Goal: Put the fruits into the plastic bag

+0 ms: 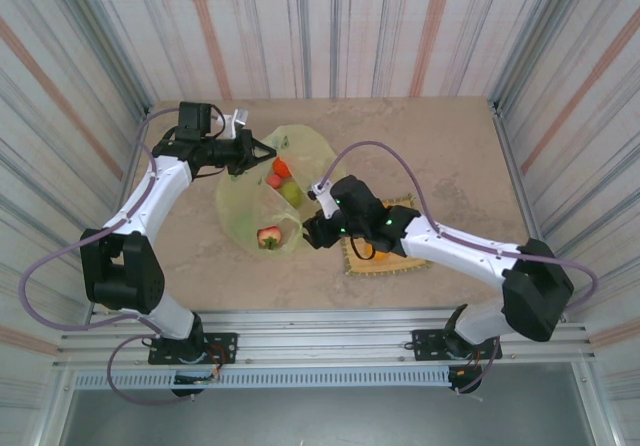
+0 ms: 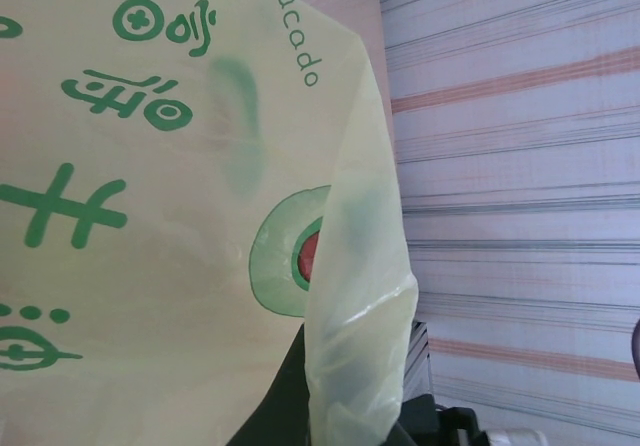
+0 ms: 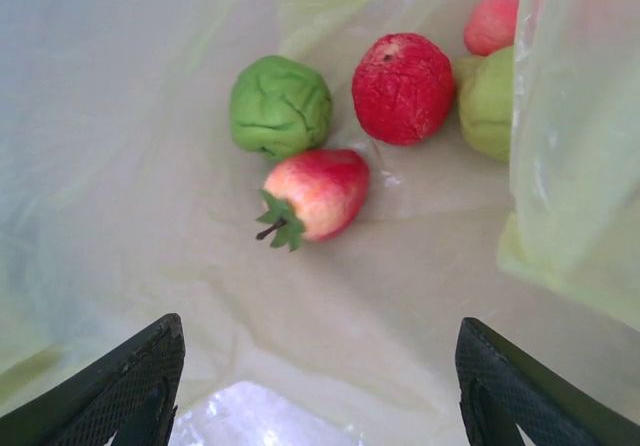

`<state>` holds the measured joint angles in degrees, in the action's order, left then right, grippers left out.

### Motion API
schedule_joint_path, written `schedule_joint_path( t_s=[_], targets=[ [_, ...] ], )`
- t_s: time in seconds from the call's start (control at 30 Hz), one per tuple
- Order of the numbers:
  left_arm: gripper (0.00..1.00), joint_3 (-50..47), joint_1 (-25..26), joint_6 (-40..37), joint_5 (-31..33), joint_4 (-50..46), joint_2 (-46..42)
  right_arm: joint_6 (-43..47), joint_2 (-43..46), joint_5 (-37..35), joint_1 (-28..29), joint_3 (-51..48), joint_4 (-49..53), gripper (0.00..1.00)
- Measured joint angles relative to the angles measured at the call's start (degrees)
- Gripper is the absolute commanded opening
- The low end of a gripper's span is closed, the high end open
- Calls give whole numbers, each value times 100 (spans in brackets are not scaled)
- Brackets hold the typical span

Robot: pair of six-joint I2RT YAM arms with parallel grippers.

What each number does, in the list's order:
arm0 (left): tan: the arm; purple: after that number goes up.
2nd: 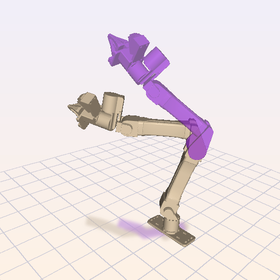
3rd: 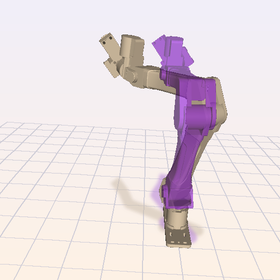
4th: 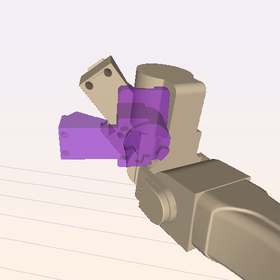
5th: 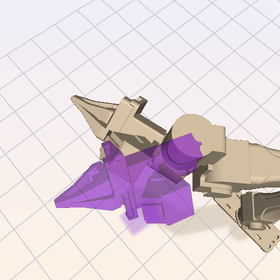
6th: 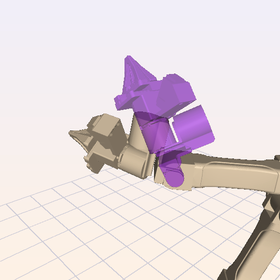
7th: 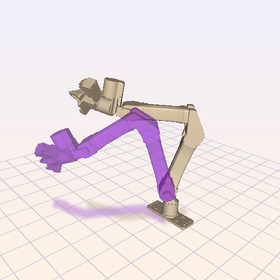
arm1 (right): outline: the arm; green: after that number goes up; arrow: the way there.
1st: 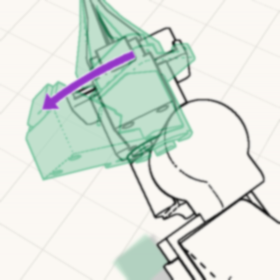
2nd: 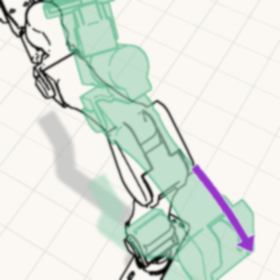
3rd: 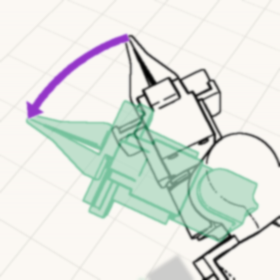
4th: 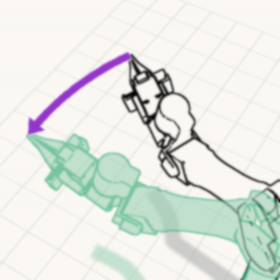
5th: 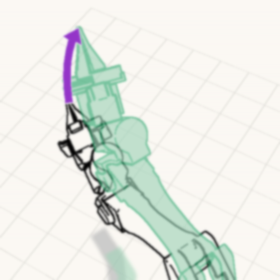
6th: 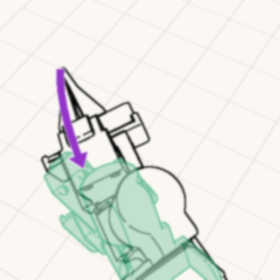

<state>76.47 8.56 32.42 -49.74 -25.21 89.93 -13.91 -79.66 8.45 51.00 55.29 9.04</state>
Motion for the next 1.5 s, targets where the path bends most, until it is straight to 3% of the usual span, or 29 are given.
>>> schedule_joint_path(
  t_s=[0.33, 0.53, 0.73, 1.07, 1.5],
  targets=[
    [0, 0, 0, 0, 0, 0, 0, 131, 1001, 199, -450, -109, 986, 74],
    [0, 0, 0, 0, 2, 0, 0, -105, 1384, -363, -651, -109, 1779, 80],
    [0, 0, 0, 0, 2, 0, 0, -960, 1423, -1438, -765, -199, 2590, 87],
    [0, 0, 0, 0, 2, 0, 0, -1974, 898, -1906, -802, -560, 2898, 96],
    [0, 0, 0, 0, 2, 0, 0, -1993, -76, -1722, -1108, -675, 2542, 96]
  ],
)
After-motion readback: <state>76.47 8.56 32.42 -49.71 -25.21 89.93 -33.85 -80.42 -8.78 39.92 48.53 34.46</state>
